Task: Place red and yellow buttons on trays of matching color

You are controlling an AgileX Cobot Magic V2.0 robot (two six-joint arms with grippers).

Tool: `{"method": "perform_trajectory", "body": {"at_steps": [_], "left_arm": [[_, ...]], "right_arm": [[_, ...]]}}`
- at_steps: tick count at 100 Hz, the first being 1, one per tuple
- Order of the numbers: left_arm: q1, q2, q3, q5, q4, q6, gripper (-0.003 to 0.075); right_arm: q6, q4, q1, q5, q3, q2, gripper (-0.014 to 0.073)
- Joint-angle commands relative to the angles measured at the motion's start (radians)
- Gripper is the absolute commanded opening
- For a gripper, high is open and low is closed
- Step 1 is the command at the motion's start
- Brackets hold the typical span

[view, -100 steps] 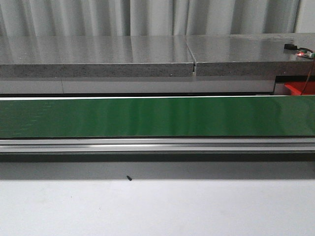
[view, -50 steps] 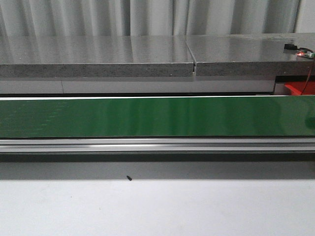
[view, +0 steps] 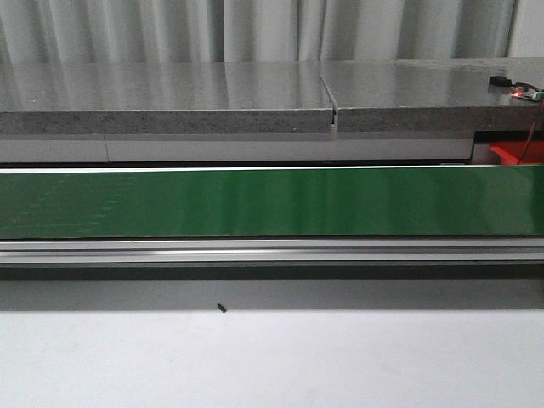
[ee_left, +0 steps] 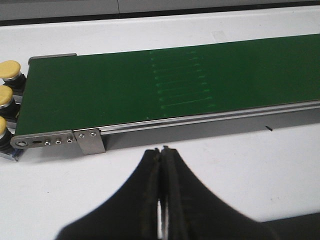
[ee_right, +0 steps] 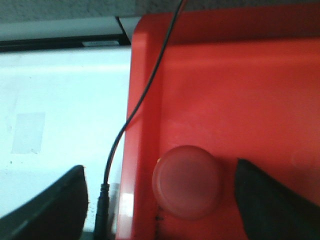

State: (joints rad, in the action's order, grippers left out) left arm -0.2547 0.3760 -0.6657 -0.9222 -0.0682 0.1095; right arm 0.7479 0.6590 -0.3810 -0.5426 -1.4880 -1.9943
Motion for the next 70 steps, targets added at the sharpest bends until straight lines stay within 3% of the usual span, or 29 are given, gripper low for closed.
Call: {"method": "perform_trajectory", "body": {"at_steps": [1, 13, 29, 57, 70], "left_arm": [[-0.008, 0.007, -0.024, 0.064, 0.003, 0.008, -0.0019], [-0.008, 0.007, -0.024, 0.064, 0.003, 0.008, -0.0019], [-0.008, 0.007, -0.024, 0.064, 0.003, 0.008, -0.0019], [-0.008, 0.007, -0.024, 0.064, 0.003, 0.008, -0.0019], [-0.008, 0.007, -0.024, 0.064, 0.003, 0.008, -0.0019]], "right_arm": [[0.027, 0.032, -0.006, 0.018, -0.022, 0.105, 0.0508], [0.030, 0.032, 0.000, 0.013, -0.002, 0.171, 0.0288], [0.031, 0.034, 0.028, 0.014, 0.053, 0.269, -0.0078], [0.031, 0.034, 0.126, 0.064, 0.169, 0.436, -0.0059], [0.030, 0.034, 0.183, 0.153, 0.262, 0.526, -0.0059]]}}
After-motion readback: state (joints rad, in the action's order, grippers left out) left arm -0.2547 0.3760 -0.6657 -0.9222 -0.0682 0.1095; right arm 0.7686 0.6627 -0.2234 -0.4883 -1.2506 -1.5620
